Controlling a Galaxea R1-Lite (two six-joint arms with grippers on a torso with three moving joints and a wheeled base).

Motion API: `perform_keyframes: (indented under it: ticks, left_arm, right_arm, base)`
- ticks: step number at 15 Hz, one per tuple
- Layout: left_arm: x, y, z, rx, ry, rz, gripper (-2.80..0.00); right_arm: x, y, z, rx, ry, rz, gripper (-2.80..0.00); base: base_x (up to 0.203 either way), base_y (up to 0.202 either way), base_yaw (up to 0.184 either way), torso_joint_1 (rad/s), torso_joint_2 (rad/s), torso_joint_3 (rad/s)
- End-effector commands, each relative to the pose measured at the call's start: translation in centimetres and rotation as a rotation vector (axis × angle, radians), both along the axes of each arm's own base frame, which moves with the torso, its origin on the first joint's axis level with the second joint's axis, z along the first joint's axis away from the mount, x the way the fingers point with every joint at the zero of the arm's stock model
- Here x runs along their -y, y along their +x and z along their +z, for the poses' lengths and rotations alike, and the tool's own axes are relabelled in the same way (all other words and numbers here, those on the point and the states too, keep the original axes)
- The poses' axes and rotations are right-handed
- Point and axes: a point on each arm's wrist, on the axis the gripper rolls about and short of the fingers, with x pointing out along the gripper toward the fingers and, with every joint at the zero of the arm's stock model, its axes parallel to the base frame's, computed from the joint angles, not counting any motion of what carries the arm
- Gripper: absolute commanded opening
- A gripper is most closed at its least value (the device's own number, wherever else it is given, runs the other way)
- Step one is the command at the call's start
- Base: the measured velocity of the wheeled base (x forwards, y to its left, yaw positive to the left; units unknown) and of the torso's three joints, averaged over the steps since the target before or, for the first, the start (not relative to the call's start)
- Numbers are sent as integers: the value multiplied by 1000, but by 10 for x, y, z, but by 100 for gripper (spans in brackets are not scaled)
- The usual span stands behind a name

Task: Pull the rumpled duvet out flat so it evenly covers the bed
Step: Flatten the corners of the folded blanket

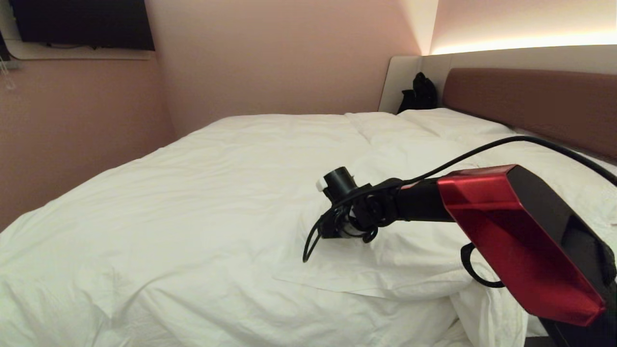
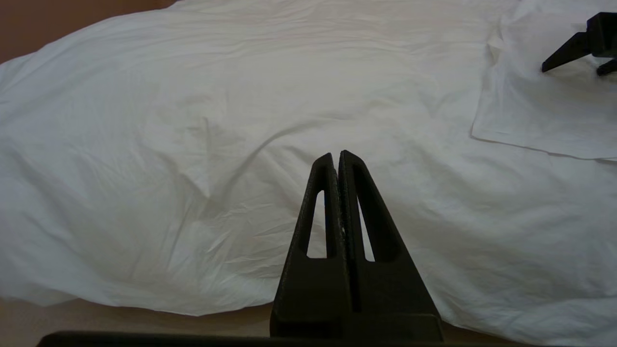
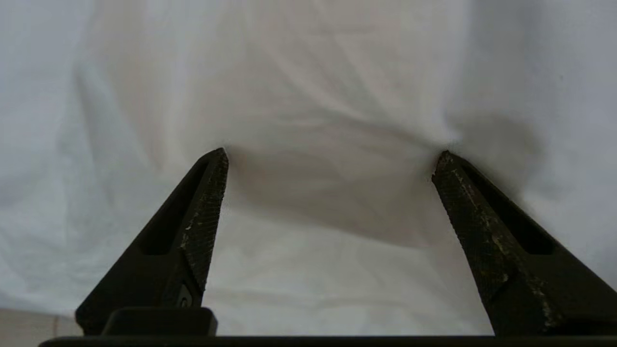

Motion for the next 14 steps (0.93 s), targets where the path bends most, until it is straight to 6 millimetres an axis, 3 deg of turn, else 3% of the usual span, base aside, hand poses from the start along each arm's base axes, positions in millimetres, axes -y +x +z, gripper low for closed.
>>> perform_keyframes:
  ticks: [1,6,9,14]
  left_arm:
    - [0,0,0,-1,-2,0,-280]
    - [0,0,0,-1,-1,0,-280]
    - [0,0,0,-1,-1,0,-280]
    - [0,0,0,0,-1,0,-280]
  right_arm:
    - [0,9,-16,-15,24,12,0]
    - [1,19,-45,-40,-9,14,0]
    - [3,27,-80,-71,-55,16,0]
    - [13,35,-101,-93,-82,3,0]
  base:
    - [0,0,0,0,0,0]
    - [0,0,0,0,0,0]
    - [0,0,0,0,0,0]
    - [0,0,0,0,0,0]
